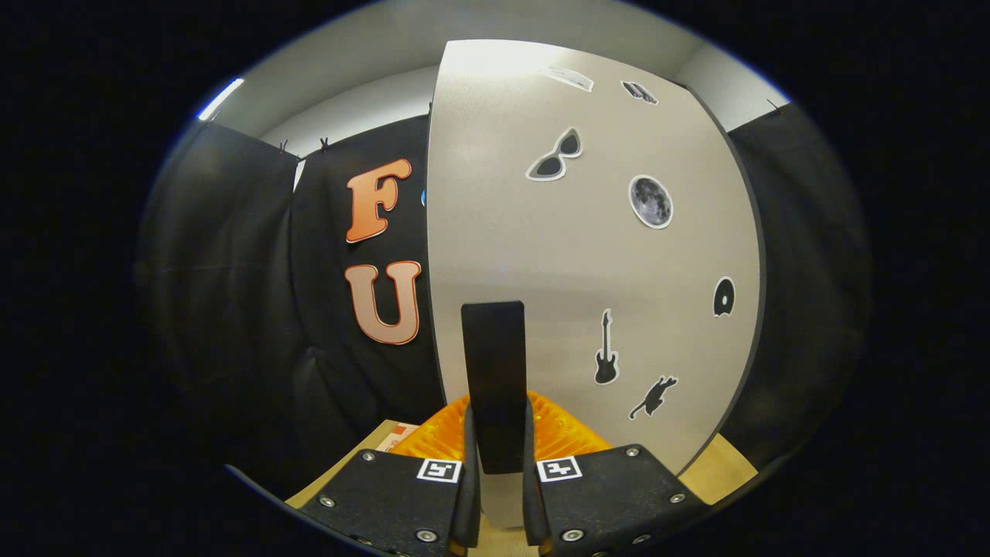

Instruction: Open the shoe cabinet door, grab the shoes and put them into the shoe cabinet, then close the shoe cabinet door.

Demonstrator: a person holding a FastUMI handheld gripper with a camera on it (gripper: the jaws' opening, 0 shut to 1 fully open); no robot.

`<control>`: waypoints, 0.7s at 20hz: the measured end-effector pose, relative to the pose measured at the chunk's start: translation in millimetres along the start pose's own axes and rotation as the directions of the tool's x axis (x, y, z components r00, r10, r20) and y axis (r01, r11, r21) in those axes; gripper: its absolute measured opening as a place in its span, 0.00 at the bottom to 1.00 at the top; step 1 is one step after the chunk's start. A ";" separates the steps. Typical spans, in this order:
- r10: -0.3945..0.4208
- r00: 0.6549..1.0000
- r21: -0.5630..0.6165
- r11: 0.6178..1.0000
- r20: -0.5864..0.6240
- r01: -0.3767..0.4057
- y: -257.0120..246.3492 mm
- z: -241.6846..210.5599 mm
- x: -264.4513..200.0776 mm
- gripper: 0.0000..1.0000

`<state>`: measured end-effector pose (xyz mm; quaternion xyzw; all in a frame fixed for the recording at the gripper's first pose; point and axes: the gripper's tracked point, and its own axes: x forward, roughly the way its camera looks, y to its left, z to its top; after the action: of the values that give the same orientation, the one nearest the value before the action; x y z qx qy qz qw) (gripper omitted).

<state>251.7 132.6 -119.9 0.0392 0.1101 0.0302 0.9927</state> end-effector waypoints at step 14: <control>-0.150 0.989 0.036 0.988 0.008 0.150 -45.2 -4.4 -69.2 0.18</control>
<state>185.7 83.1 -113.1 0.0487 0.1077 -0.0467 0.9919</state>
